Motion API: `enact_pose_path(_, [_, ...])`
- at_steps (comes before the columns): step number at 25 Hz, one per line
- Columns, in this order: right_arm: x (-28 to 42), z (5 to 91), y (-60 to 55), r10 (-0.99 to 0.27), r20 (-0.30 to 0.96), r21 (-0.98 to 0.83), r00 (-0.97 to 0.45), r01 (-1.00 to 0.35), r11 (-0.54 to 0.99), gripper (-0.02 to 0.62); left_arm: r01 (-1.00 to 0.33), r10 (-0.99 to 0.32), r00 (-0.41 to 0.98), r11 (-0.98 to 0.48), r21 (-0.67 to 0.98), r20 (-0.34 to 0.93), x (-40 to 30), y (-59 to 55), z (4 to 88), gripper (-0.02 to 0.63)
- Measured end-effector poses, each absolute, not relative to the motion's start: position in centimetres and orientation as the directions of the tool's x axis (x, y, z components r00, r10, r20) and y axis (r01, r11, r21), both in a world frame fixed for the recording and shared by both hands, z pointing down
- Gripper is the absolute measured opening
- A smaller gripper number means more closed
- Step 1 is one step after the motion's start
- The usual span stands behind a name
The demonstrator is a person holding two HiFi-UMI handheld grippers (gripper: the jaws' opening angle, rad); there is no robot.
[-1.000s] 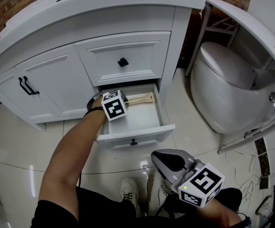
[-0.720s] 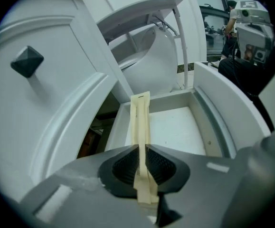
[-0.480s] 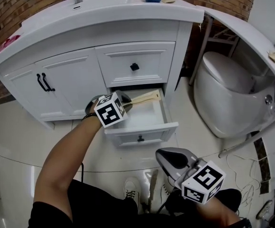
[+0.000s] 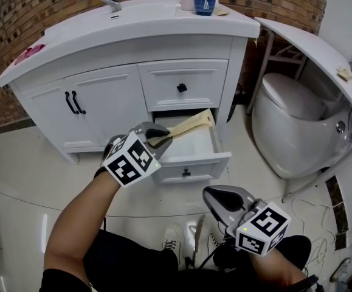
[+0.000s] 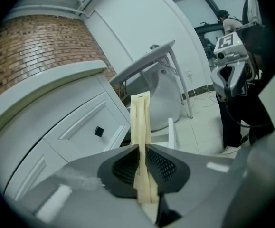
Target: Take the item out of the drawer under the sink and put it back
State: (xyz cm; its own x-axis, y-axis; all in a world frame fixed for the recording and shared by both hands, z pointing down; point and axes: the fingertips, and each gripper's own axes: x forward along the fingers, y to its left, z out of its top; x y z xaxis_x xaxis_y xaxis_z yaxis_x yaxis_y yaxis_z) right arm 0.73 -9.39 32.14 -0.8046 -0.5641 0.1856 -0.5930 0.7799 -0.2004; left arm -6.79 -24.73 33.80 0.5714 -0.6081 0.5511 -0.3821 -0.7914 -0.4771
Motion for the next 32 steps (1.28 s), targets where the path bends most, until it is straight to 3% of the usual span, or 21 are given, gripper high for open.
enact_pose_path(8, [1.5,31.6,-9.2,-0.570,0.153,-0.210,-0.807,-0.591,0.779,0.003,-0.502,-0.620,0.684,-0.782,-0.369,0.383,-6.6,-16.6,30.1,0.049])
enact_pose_path(15, [1.8,31.8,-9.8,-0.564,0.160,-0.192,-0.810,-0.586,0.787,0.003,-0.625,-0.633,0.737,-0.772,-0.119,0.236,-7.9,-11.8,30.1,0.049])
enact_pose_path(20, [1.3,31.2,-10.0,-0.549,0.150,-0.186,-0.822,-0.569,0.801,0.003,-0.626,-0.614,0.775,-0.779,0.046,0.149,-7.6,-10.0,29.8,0.049])
enact_pose_path(32, [1.2,32.1,-10.7,-0.579,0.145,-0.218,-0.802,-0.597,0.772,0.003,-0.648,-0.629,0.758,-0.757,0.085,0.171,-10.5,-8.4,34.3,0.048])
